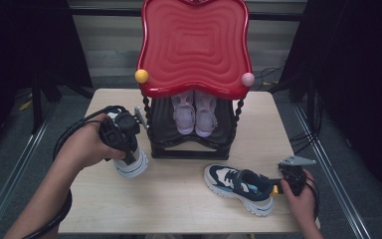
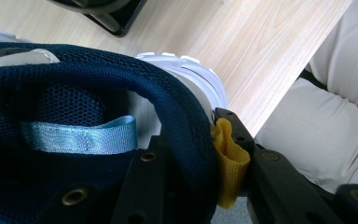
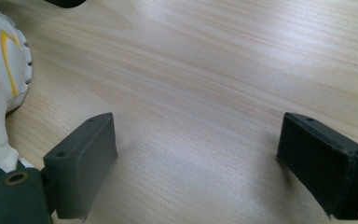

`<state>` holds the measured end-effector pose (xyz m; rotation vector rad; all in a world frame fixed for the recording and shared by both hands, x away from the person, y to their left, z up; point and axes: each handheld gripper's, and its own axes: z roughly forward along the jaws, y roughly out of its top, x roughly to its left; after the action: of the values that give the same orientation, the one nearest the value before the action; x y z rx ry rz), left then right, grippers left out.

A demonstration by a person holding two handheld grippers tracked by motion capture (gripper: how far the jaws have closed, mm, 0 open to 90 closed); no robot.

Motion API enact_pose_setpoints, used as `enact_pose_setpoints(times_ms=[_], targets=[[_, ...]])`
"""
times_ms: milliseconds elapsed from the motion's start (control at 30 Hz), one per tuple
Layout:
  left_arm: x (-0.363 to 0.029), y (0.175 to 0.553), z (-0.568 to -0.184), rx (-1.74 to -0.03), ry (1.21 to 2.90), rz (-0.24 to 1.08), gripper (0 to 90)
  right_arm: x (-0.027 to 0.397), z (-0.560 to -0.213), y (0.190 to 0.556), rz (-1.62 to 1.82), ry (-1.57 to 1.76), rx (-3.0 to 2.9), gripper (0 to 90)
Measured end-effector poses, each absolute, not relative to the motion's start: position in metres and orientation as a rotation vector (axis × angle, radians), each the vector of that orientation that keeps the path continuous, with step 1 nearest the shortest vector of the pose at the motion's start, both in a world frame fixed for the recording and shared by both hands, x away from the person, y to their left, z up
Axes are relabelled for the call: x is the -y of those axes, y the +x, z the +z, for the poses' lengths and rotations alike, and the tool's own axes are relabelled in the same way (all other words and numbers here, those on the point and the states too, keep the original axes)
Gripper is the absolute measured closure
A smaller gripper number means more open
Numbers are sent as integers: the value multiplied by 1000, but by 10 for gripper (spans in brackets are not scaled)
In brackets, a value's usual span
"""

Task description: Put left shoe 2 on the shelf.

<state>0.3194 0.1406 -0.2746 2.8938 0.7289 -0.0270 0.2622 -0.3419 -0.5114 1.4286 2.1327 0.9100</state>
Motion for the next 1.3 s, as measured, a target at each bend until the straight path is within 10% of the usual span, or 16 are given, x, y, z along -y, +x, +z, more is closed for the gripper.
enact_pose_setpoints(times_ms=[1300], targets=[[-130, 320, -194, -649, 2904, 9, 735, 342, -511, 262, 909, 1423, -2134, 110]])
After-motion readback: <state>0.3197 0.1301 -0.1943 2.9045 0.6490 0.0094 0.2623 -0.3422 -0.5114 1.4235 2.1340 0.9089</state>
